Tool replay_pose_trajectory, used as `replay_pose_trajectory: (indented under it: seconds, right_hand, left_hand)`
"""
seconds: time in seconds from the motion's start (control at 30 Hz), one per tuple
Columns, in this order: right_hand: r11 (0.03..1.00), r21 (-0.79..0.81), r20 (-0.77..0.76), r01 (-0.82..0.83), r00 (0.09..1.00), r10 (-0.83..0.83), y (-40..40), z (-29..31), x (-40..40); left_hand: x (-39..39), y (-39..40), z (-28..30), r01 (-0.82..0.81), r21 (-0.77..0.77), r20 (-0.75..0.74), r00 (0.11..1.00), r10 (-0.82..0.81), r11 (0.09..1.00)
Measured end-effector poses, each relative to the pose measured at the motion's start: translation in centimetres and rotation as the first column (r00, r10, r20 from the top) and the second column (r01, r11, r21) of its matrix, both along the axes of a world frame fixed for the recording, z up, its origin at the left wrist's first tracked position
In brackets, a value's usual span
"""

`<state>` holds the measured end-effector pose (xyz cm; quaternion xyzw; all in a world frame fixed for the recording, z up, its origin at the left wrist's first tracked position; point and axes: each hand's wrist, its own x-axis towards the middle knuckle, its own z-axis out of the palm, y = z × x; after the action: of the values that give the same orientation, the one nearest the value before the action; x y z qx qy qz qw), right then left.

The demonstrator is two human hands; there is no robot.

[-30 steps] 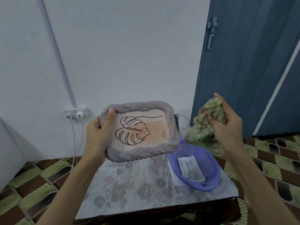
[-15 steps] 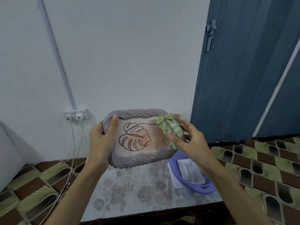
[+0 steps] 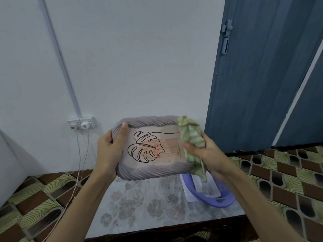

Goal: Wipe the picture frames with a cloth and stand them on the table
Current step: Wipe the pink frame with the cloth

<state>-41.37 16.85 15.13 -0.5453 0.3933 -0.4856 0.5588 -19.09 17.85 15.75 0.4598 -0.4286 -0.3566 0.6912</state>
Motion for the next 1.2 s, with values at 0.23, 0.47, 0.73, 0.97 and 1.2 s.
replay_pose_trajectory:
  seconds: [0.23,0.47,0.73,0.97,1.2]
  right_hand:
    - [0.82,-0.37,-0.192,0.437,0.827,-0.528,0.2,-1.2,0.4]
    - [0.942,-0.301,-0.263,0.152,0.936,-0.235,0.5,-0.9,0.0]
    - [0.948,-0.241,-0.179,0.207,0.951,-0.253,0.6,-1.6,0.8]
    - [0.876,-0.137,-0.065,0.463,0.878,-0.475,-0.1,-2.7,1.4]
    - [0.836,-0.237,-0.157,0.494,0.83,-0.535,-0.5,-2.8,1.3]
  left_hand:
    - [-0.1,0.4,0.6,0.002,-0.038,0.051,0.999,0.0,0.999]
    - [0.1,0.2,0.3,-0.022,-0.009,-0.006,1.0,0.022,1.0]
    - [-0.5,0.0,-0.4,-0.072,0.025,0.008,0.997,0.072,0.997]
    - [-1.5,0.8,-0.4,-0.084,0.016,0.093,0.992,0.082,0.996]
    - [-1.3,0.7,-0.8,-0.069,0.024,0.071,0.995,0.067,0.997]
